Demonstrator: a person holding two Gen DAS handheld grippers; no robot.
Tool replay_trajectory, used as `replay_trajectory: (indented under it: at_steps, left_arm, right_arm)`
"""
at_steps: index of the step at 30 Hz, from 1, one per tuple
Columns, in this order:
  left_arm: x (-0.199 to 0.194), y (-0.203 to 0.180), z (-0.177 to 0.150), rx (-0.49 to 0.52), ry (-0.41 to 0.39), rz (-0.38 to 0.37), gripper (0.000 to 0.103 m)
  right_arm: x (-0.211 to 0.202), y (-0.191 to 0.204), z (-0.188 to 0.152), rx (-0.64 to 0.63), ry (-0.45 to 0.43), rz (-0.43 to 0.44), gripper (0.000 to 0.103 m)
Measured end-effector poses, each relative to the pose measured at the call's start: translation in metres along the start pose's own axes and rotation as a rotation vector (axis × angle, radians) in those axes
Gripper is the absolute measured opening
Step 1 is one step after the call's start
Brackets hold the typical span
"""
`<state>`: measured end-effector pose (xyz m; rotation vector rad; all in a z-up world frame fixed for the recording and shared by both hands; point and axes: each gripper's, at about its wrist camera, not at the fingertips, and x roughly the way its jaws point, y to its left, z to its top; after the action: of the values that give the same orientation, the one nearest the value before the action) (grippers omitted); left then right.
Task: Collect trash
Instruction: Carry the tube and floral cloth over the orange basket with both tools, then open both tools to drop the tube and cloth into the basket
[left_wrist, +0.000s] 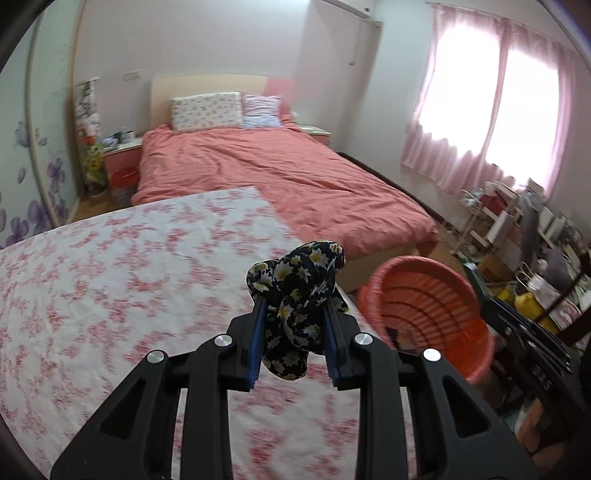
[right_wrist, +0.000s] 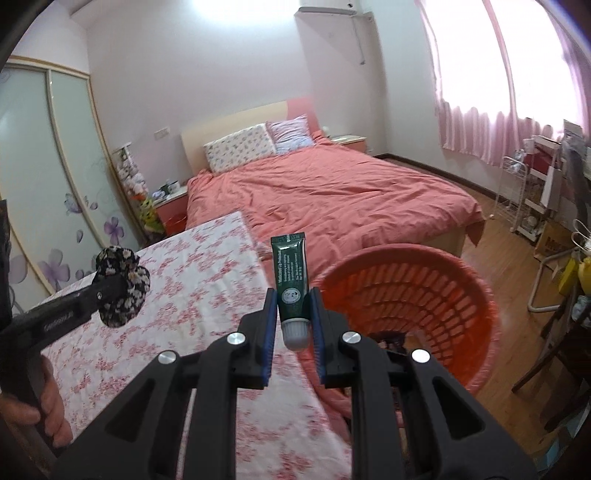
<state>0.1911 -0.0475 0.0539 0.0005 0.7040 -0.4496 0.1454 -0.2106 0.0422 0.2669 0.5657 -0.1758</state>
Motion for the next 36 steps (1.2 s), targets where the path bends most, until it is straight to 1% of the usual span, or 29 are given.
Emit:
replay_trajectory:
  at_steps: [6,12,18,26,33,35,36]
  left_arm:
    - [0.006,-0.040,-0.007,0.053,-0.002,-0.078,0.027]
    - [0.022,-0.076,-0.012,0.087,0.022,-0.157,0.027]
    - [0.039,-0.105,-0.017,0.108,0.052,-0.211,0.027]
    - [0.060,-0.135,-0.025,0.126,0.095,-0.249,0.028]
    - [0.077,-0.153,-0.028,0.129,0.127,-0.267,0.028]
    - [0.083,-0.157,-0.029,0.132,0.134,-0.260,0.029]
    - [0.086,-0.159,-0.029,0.134,0.140,-0.255,0.033]
  right_arm:
    - [-0.010,-0.034,0.000,0.041,-0.020,-0.047,0.018]
    - [-0.011,-0.063,-0.004,0.090,-0.027,-0.078,0.018]
    - [-0.008,-0.088,-0.006,0.127,-0.031,-0.098,0.018]
    - [0.001,-0.115,-0.007,0.161,-0.027,-0.109,0.018]
    - [0.016,-0.136,-0.006,0.189,-0.021,-0.109,0.018]
    - [0.021,-0.141,-0.004,0.197,-0.018,-0.103,0.018]
    - [0.026,-0.145,-0.003,0.203,-0.013,-0.098,0.018]
